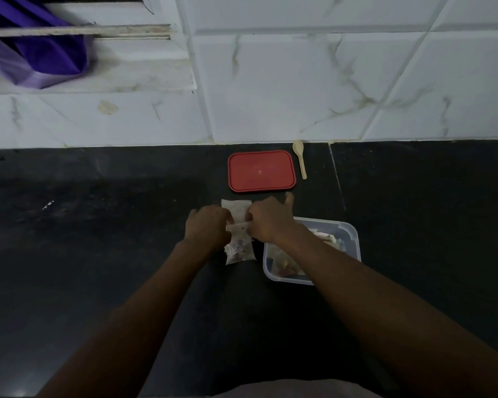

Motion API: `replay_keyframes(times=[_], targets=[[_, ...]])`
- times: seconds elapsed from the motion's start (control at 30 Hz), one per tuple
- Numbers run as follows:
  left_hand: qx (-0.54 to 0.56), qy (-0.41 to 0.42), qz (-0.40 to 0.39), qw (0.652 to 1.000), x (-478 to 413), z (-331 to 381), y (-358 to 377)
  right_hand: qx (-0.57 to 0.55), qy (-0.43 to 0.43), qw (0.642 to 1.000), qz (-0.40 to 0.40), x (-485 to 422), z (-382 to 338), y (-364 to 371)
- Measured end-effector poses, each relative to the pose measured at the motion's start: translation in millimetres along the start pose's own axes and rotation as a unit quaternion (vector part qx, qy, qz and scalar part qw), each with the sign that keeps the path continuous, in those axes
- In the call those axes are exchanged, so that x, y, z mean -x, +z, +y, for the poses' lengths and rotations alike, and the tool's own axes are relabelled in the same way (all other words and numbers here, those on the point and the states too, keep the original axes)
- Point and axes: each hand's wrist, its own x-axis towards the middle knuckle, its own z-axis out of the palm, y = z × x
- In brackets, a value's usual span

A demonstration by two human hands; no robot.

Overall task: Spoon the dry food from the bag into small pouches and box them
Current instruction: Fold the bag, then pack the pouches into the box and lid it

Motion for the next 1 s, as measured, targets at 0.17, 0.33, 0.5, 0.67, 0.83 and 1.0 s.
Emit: replay_keyframes(times=[0.17, 0.33, 0.5, 0.67, 0.83, 1.0], targets=[[0.101, -0.022, -0.045, 0.994, -4, -2, -7, -0.052, -0.005, 0.998, 0.029, 6, 7, -8], [0.24, 0.005, -0.046, 0.97, -5, 0, -30, -0.187, -0.006, 0.981, 0.045, 14, 25, -28], [0.288, 0.055, 0.05, 0.955, 3, 16, -64, -0.338, -0.038, 0.935, 0.101, 34, 55, -51], [0.322, 0.14, 0.077, 0.933, 7, 47, -86, -0.437, -0.023, 0.885, 0.157, 67, 84, -72], [0.334, 0.192, 0.013, 0.923, 7, 86, -70, -0.407, 0.012, 0.904, 0.133, 106, 118, -73], [0.314, 0.223, -0.042, 0.922, 10, 119, -33, -0.327, 0.035, 0.944, 0.037, 130, 148, -63]])
